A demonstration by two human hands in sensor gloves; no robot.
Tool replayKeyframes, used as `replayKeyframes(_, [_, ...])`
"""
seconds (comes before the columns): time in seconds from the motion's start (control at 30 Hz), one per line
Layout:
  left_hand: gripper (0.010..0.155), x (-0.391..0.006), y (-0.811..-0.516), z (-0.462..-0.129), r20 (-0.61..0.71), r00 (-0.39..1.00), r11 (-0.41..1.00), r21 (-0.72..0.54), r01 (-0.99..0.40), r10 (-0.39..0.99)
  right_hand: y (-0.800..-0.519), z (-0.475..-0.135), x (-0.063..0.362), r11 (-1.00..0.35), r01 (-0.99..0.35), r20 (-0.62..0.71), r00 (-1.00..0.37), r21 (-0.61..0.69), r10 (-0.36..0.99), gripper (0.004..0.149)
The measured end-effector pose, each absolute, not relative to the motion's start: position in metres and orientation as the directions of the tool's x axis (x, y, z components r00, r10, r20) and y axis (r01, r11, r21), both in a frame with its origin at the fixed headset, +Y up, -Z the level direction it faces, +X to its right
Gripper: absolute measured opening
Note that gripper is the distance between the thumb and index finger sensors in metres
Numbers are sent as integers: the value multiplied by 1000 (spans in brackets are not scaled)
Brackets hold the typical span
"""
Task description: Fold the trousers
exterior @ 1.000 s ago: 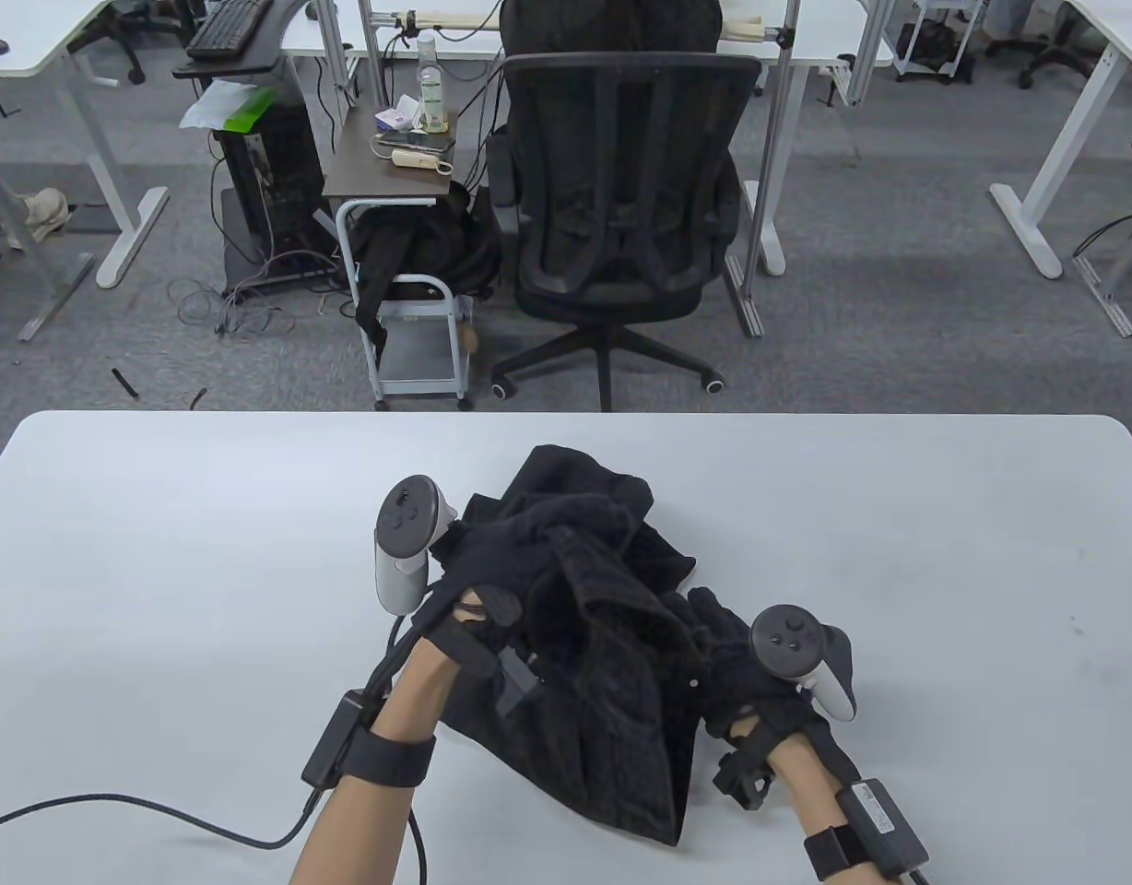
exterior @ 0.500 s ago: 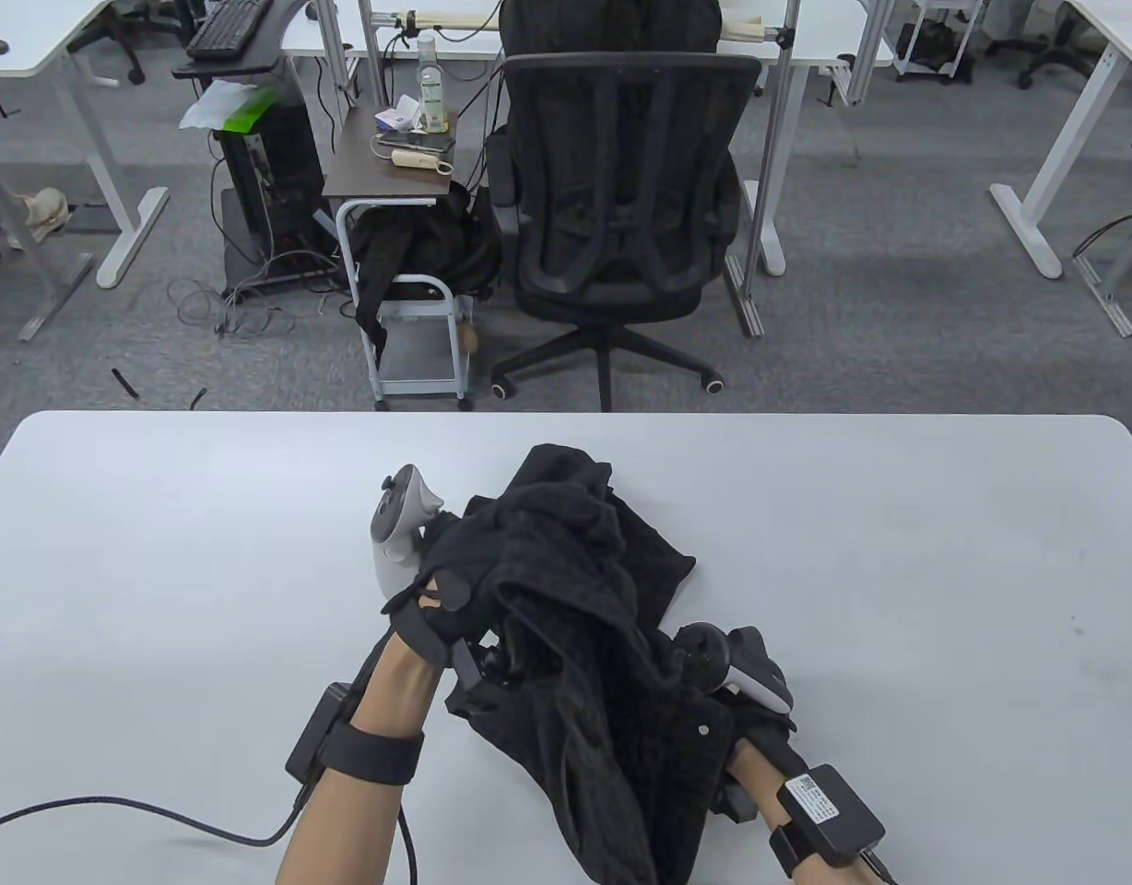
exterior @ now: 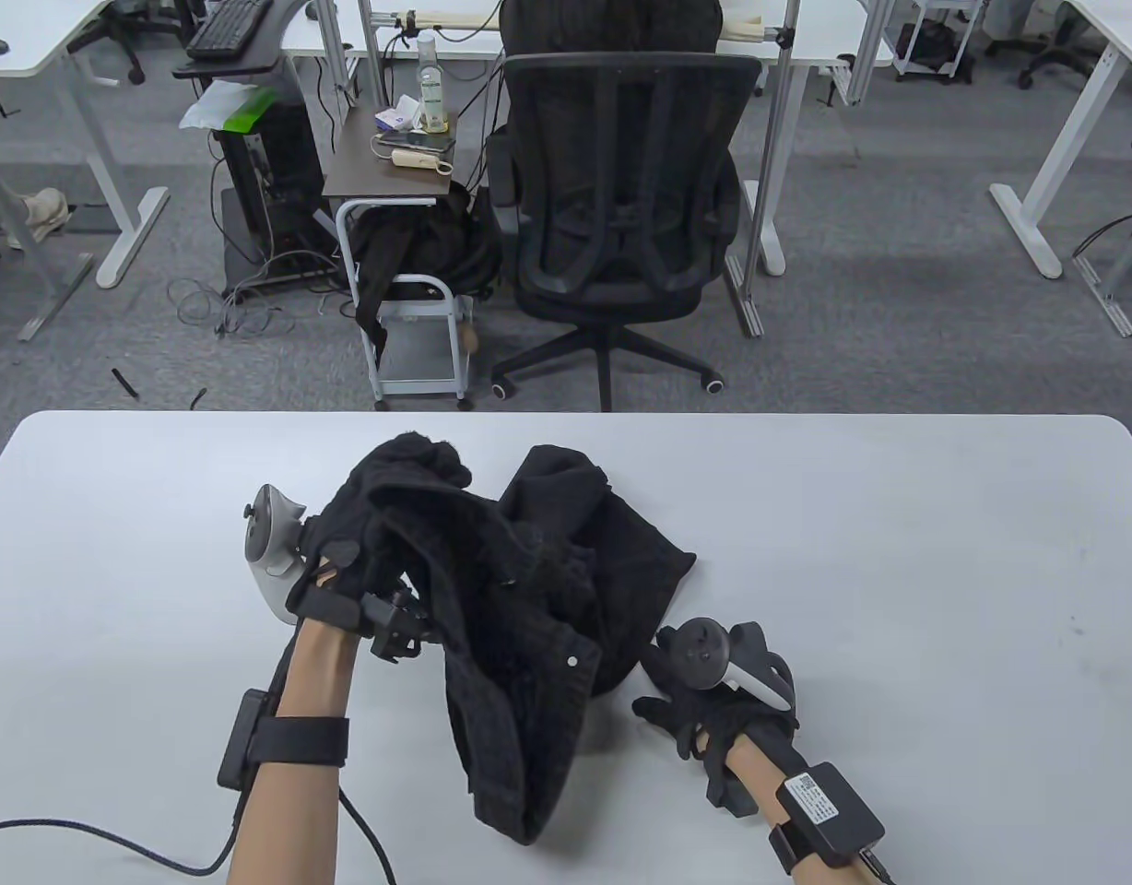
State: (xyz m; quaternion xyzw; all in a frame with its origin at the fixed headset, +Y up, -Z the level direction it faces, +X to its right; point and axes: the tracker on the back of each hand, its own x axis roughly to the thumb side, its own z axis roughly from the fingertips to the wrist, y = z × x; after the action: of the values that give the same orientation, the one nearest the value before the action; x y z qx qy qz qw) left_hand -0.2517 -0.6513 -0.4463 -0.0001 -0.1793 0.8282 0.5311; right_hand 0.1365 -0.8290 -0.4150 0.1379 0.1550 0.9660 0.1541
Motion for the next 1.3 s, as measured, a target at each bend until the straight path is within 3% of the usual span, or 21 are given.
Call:
replayKeyframes(0.2, [44,-268,-671,-453,148,-386,-348,-230,-909,911,-823,-415,133,-894,-283,206,-907,348,368,76])
replayKeyframes(0.37, [45,-279,-670,-455,138,-238,-212,-179,-961,961,-813,-427,116,-896,-308,231,-892,318,389,83])
replayKeyframes(0.47, [45,-288,-667,-453,153,-148,-129,-126,-984,977,-814,-439,103,-898,-312,224,-894,309,388,82])
replayKeyframes(0.63, [43,-313,-661,-444,164,-4,-5,6,-1000,986,-836,-457,92,-838,-370,153,-875,402,459,76])
replayKeyframes(0.73, [42,-336,-656,-436,144,130,121,73,-990,981,-833,-458,100,-897,-309,147,-918,315,368,67])
replayKeyframes(0.8, [42,-350,-656,-428,127,154,143,95,-985,980,-830,-459,113,-929,-232,145,-948,288,282,65])
replayKeyframes(0.9, [42,-365,-655,-416,147,16,8,52,-999,989,-827,-462,151,-917,-269,26,-957,296,289,64])
replayKeyframes(1.03, [42,-380,-657,-407,134,69,59,76,-995,989,-820,-458,219,-917,-267,-148,-961,295,232,63])
replayKeyframes(1.2, [43,-360,-670,-410,55,302,305,-61,-950,952,-806,-438,305,-916,-275,-378,-913,292,154,58])
replayKeyframes(1.3, [45,-347,-677,-415,24,463,463,-82,-883,886,-801,-425,332,-909,-301,-463,-875,288,143,59])
